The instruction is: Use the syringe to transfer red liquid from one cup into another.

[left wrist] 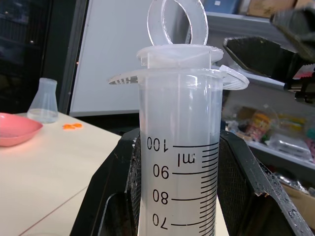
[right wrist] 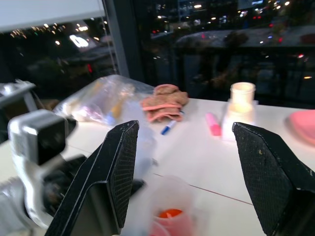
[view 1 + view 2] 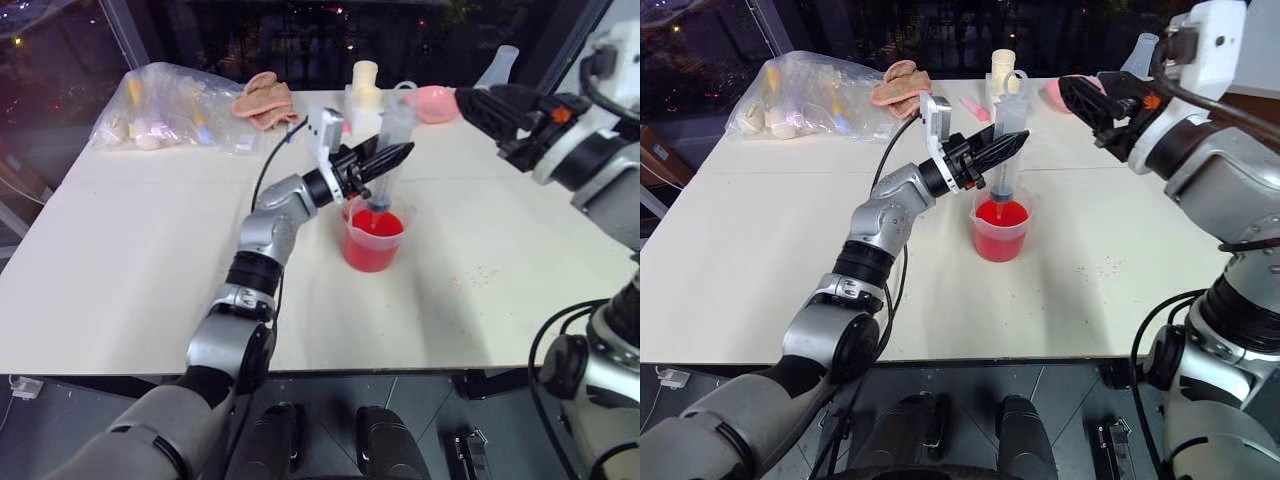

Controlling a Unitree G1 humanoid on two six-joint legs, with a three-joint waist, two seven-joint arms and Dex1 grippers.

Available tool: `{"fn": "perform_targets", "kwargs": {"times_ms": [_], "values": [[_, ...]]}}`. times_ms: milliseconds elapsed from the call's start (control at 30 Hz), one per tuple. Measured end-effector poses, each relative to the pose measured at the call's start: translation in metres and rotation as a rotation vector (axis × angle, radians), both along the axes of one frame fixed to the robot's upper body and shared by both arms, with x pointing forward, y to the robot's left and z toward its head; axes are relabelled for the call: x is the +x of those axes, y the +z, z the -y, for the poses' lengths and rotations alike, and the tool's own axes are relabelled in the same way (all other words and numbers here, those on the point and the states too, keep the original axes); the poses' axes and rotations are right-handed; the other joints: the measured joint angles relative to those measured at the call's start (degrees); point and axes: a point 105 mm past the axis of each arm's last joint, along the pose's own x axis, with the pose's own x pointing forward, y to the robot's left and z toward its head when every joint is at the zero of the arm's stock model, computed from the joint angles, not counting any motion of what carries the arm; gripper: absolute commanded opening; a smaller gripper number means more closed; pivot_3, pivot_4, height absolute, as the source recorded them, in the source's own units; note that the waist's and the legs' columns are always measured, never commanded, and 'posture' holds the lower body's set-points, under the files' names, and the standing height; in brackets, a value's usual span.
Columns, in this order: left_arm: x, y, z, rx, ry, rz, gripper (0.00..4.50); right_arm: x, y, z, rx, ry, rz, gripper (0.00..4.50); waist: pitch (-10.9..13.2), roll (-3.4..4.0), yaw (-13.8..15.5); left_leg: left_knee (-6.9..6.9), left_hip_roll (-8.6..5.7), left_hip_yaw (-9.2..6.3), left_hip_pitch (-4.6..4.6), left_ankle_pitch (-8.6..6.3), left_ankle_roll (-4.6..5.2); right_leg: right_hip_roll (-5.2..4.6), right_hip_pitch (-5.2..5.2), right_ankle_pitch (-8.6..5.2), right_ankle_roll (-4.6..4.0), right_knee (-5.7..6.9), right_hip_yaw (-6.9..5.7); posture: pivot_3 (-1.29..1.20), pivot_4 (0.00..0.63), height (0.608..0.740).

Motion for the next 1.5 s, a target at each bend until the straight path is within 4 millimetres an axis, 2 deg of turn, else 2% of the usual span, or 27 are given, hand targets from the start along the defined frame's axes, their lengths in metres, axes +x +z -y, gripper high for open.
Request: {"fn": "perform_targets", "kwargs": {"times_ms": [233,533,933,1300,1433,1500], "values": [[-0.007,-0.021,0.008,0.022,-0.023,-0.03,1.51,0.015,-0.007,-0.013,0.093,-0.01,-0.082,3.12,-0.02,0.03,-0.13,-0.01,0.01,0.0,0.01,0.01,0.01,0.02,-0.02,0.0,0.0,0.04,0.01,0.0,0.15,0.74],[-0.009,-0.025,0.009,0.042,-0.012,-0.023,1.51,0.015,-0.02,-0.032,0.071,0.047,-0.138,3.12,-0.02,0.03,-0.13,0.0,0.01,0.0,0.01,0.0,0.02,0.07,-0.02,0.0,0.0,0.04,-0.01,0.0,0.15,0.74],[-0.008,-0.028,0.01,0.044,-0.002,-0.034,1.51,0.018,-0.049,-0.03,0.037,0.02,-0.227,3.12,-0.02,0.03,-0.13,-0.01,0.03,0.01,0.0,0.0,0.02,0.2,-0.02,0.0,0.0,0.02,-0.03,0.0,0.15,0.74],[-0.011,-0.026,0.009,0.044,-0.009,-0.017,1.51,0.024,-0.043,-0.02,0.056,-0.044,-0.197,3.12,-0.02,0.03,-0.12,-0.01,0.04,0.01,0.0,0.0,0.03,0.22,-0.02,0.0,0.0,0.01,-0.02,0.0,0.15,0.74],[-0.01,-0.03,0.008,0.054,-0.003,-0.023,1.51,0.026,-0.045,-0.022,0.049,-0.043,-0.204,1.33,-0.02,0.03,-0.19,-0.01,0.05,0.01,0.01,0.0,0.03,0.22,-0.02,0.0,0.0,0.01,-0.02,0.0,0.15,0.74],[-0.009,-0.03,0.007,0.059,0.005,-0.02,1.51,0.027,-0.043,-0.03,0.035,-0.026,-0.198,0.15,-0.02,0.03,-0.26,-0.01,0.06,0.01,0.01,0.0,0.03,0.23,-0.02,0.0,0.0,0.01,-0.02,0.0,0.15,0.74]]}}
